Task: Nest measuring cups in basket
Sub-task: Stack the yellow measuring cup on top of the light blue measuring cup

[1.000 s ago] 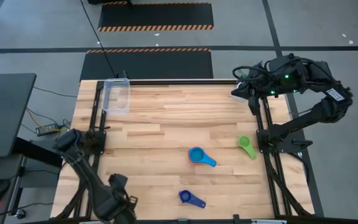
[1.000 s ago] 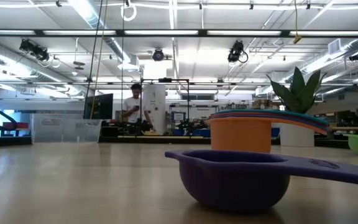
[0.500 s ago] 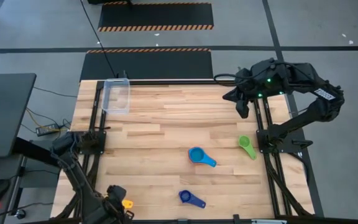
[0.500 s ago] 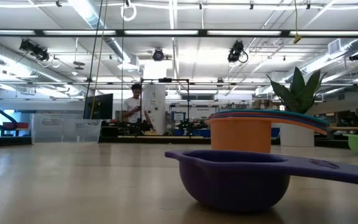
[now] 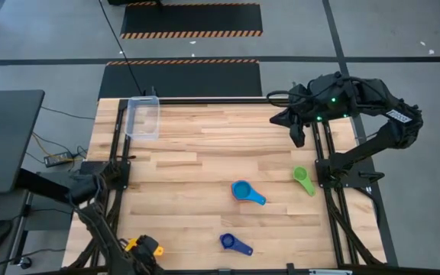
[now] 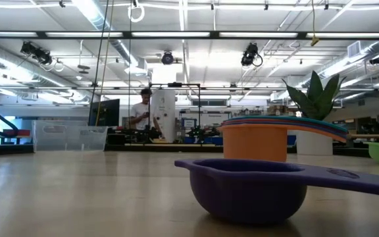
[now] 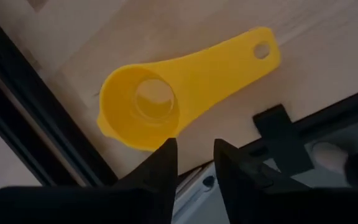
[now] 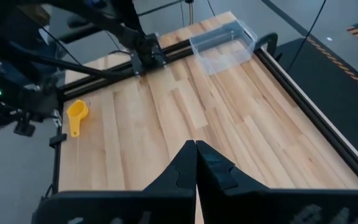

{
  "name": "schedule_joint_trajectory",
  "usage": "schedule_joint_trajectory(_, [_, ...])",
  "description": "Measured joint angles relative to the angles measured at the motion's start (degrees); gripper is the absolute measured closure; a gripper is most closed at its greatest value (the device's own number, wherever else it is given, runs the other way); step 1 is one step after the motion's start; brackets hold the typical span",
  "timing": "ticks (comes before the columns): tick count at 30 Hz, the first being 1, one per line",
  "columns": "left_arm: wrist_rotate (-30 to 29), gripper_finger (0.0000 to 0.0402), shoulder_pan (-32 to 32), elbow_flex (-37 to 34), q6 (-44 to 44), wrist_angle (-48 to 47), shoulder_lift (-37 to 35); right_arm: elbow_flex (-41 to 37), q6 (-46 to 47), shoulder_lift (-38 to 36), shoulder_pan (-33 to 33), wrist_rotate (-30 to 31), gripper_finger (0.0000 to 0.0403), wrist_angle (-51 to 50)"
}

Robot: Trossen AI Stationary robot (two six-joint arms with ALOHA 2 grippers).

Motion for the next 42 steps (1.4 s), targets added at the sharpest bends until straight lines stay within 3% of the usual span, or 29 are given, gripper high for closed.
schedule_joint_trajectory(14, [4.0, 0.029, 0.0, 0.0, 3.4, 0.5, 3.7, 0.0, 0.0, 0.0, 0.0, 0.0, 0.0398, 2.6])
schedule_joint_trajectory(42, [1.9, 0.0299, 0.2, 0.0, 11.4, -2.7, 7.9, 0.0, -0.4, 0.0, 0.0, 0.0, 0.0398, 8.2])
